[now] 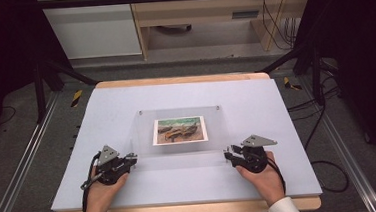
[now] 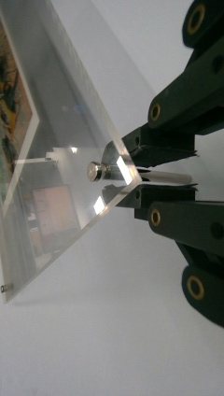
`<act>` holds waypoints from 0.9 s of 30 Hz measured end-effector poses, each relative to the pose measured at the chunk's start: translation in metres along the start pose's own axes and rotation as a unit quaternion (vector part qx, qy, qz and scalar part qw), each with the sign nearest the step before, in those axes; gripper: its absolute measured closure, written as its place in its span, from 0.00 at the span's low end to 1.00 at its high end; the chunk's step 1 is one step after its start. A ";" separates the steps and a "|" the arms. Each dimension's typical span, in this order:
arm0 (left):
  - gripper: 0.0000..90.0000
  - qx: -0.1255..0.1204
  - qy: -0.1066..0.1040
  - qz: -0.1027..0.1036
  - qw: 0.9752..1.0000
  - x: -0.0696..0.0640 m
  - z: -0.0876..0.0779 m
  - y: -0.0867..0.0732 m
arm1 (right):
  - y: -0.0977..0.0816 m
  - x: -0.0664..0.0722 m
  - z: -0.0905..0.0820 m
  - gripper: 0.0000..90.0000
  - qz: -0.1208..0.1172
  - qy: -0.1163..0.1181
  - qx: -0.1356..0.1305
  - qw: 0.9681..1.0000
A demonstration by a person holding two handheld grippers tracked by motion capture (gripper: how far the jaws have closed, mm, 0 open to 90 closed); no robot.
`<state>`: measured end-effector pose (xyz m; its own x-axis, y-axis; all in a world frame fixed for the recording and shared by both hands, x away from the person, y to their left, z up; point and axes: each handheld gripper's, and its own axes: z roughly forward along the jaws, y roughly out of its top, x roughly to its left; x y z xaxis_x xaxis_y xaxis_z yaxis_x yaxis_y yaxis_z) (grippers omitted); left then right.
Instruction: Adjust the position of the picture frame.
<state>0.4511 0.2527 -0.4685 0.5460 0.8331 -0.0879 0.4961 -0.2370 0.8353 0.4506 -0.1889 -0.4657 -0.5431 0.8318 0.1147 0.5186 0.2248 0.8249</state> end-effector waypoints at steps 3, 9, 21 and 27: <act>0.87 -0.003 -0.005 -0.004 1.000 0.001 0.000 -0.001 | 0.000 0.003 0.000 0.63 0.006 0.003 -0.005 1.000; 0.88 0.001 0.001 0.005 1.000 0.000 0.001 0.000 | -0.001 0.000 0.002 0.60 0.005 0.012 -0.007 1.000; 0.61 -0.007 0.013 0.017 1.000 -0.006 -0.007 0.003 | -0.005 -0.003 -0.017 0.49 0.007 0.008 -0.021 1.000; 0.33 -0.008 -0.007 0.004 1.000 -0.012 -0.011 0.004 | -0.004 -0.003 -0.031 0.34 0.009 0.005 -0.033 0.999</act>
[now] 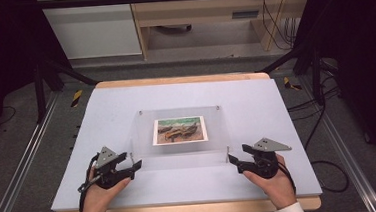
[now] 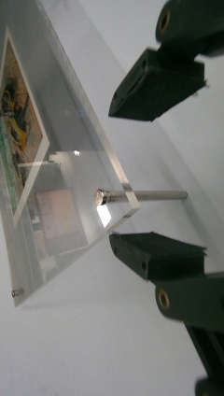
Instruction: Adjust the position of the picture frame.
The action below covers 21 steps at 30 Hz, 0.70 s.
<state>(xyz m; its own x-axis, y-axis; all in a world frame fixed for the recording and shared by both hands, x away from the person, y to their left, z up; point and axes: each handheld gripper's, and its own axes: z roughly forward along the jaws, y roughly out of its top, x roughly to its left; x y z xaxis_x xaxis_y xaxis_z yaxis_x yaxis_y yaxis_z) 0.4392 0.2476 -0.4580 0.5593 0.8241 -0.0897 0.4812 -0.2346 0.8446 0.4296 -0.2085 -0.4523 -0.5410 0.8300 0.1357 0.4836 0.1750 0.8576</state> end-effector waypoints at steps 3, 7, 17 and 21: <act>0.23 -0.007 0.005 -0.003 1.000 -0.001 -0.002 0.002 | 0.004 0.001 -0.002 0.28 -0.002 -0.003 -0.011 1.000; 0.16 -0.021 0.010 0.002 1.000 -0.003 -0.008 0.007 | 0.014 0.001 -0.004 0.24 0.000 -0.018 -0.026 0.999; 0.18 -0.023 0.018 -0.027 0.999 0.006 0.003 0.035 | 0.055 -0.004 0.015 0.28 -0.015 -0.012 -0.006 1.000; 0.20 -0.020 0.014 -0.028 0.999 0.012 0.013 0.042 | 0.065 -0.005 0.029 0.30 -0.007 -0.001 0.006 1.000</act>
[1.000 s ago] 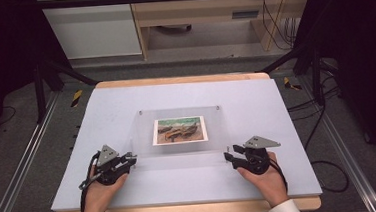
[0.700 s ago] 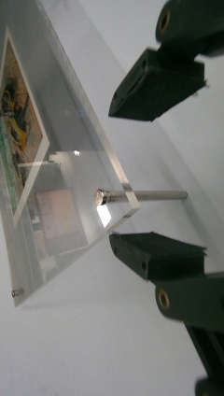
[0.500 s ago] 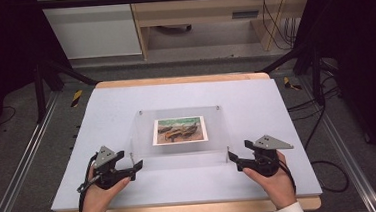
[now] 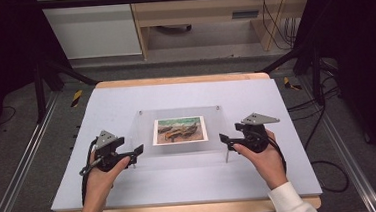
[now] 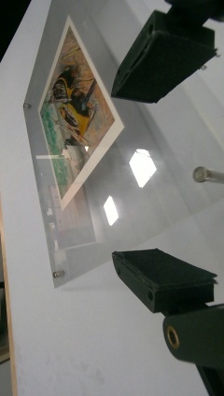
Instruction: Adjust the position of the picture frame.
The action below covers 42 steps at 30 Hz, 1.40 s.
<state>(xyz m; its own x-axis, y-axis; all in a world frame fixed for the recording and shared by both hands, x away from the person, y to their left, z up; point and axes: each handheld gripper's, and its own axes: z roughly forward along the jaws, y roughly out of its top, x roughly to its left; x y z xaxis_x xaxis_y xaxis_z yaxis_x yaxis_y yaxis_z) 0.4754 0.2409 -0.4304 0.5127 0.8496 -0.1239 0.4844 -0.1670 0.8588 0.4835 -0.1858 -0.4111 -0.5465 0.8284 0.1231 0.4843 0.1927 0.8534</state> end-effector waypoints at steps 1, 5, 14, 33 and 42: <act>0.20 0.000 -0.002 -0.003 1.000 0.001 0.001 0.000 | 0.000 0.000 0.003 0.30 0.004 0.002 0.001 1.000; 0.22 0.010 0.001 -0.023 1.000 0.007 0.001 -0.006 | -0.005 -0.001 0.010 0.32 0.015 0.006 0.011 1.000; 0.23 0.017 -0.017 -0.060 0.998 0.011 0.002 -0.014 | -0.018 -0.003 0.015 0.32 0.031 0.011 0.033 0.999; 0.27 0.026 -0.078 -0.127 0.988 0.025 0.015 -0.022 | -0.026 -0.014 0.026 0.30 0.115 0.069 0.062 0.989; 0.26 0.041 -0.102 -0.146 0.983 0.026 0.017 -0.022 | -0.027 -0.016 0.029 0.29 0.128 0.071 0.062 0.987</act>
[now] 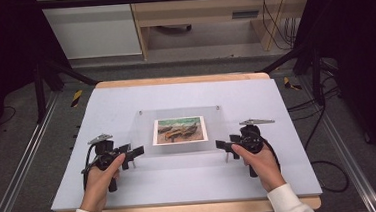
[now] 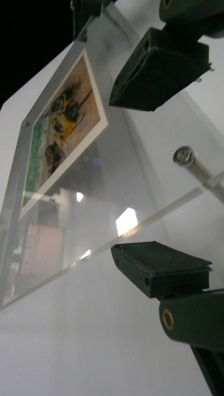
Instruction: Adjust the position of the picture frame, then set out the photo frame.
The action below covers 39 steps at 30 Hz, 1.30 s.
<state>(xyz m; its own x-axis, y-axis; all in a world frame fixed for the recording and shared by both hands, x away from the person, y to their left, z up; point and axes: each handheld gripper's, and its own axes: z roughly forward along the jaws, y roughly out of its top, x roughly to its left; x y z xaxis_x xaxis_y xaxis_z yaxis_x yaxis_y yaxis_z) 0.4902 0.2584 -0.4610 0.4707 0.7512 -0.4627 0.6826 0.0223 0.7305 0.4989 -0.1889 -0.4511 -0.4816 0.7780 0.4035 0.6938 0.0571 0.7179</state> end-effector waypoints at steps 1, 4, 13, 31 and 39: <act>0.25 0.003 -0.001 -0.001 1.000 0.000 0.000 0.001 | -0.001 0.000 0.000 0.28 0.001 0.000 -0.001 1.000; 0.26 -0.002 0.007 -0.006 1.000 -0.002 0.002 0.001 | -0.002 0.000 -0.002 0.28 0.006 0.007 0.001 1.000; 0.25 0.002 0.004 -0.001 1.000 0.004 0.007 0.005 | -0.001 -0.007 0.003 0.27 0.033 0.024 0.007 0.999; 0.27 0.012 0.006 0.002 1.000 0.006 0.011 0.012 | 0.002 -0.006 0.005 0.28 0.035 0.020 0.009 0.999; 0.27 0.006 0.005 0.009 1.000 0.005 0.020 0.017 | 0.006 -0.012 0.005 0.28 0.036 0.012 0.004 0.999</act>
<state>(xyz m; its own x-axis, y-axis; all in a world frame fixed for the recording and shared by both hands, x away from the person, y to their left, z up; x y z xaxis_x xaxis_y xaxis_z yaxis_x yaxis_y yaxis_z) 0.5150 0.2498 -0.4609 0.4778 0.7582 -0.4437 0.6806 -0.0001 0.7327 0.5113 -0.1945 -0.4548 -0.4440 0.7644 0.4675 0.7307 0.0069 0.6827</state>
